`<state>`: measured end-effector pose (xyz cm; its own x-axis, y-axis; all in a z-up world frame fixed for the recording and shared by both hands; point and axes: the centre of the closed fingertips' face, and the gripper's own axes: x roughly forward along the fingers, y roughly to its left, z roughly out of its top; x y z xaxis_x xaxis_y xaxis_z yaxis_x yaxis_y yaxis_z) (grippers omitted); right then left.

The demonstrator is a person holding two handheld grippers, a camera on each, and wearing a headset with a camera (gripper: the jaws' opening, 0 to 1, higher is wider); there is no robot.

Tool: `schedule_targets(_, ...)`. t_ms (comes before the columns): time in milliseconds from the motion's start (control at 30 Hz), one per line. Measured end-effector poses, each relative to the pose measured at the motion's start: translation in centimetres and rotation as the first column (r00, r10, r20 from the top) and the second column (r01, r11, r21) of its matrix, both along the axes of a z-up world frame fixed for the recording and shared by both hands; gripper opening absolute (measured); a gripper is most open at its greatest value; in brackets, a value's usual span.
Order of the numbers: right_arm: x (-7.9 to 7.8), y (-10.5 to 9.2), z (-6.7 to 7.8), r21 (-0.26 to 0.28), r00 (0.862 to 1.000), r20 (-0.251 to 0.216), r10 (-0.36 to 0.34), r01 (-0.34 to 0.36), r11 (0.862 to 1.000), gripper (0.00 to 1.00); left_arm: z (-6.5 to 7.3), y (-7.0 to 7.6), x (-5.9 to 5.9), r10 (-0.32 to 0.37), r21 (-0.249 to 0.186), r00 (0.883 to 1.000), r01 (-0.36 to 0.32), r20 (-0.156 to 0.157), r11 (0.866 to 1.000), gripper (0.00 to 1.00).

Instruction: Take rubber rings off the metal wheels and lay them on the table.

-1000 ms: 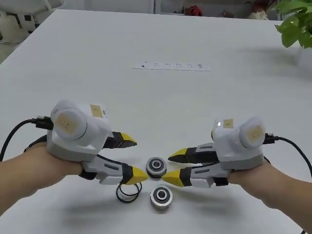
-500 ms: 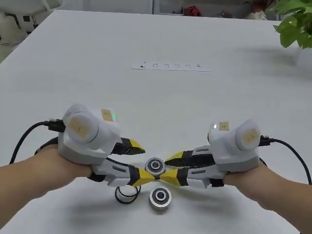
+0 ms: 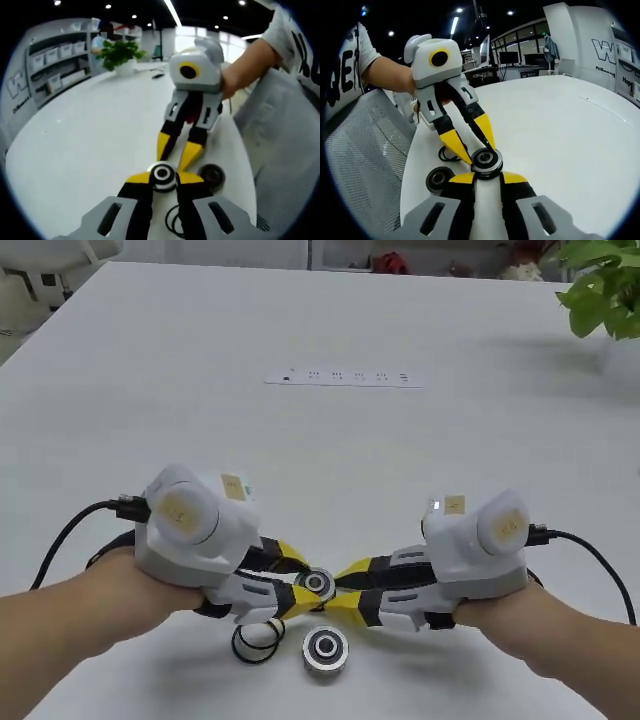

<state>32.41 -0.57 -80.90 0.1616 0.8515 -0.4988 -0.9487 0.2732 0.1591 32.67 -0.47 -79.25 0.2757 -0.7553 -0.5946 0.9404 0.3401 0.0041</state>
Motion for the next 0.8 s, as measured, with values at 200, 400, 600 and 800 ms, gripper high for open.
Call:
schedule_targets(200,-0.07,-0.01,-0.02,0.002,1.0,0.002,-0.002,0.002,1.0,0.16,-0.05,-0.15,0.13,0.011,-0.005,1.0,-0.011,0.001,1.0,0.17)
schedule_targets(400,-0.03,-0.05,-0.04,0.01,1.0,-0.006,-0.011,0.011,1.0,0.16,0.09,-0.11,0.03,0.021,0.013,0.999,-0.022,0.026,1.0,0.14)
schedule_targets(600,-0.02,-0.09,-0.03,0.009,0.999,-0.025,-0.022,0.022,1.0,0.15,0.07,-0.03,0.01,0.032,0.009,0.999,-0.032,0.037,0.999,0.14)
schedule_targets(800,-0.08,-0.21,-0.03,0.002,0.999,-0.027,-0.019,0.019,1.0,0.14,0.07,-0.07,0.02,0.055,-0.006,0.997,-0.054,0.047,0.998,0.14)
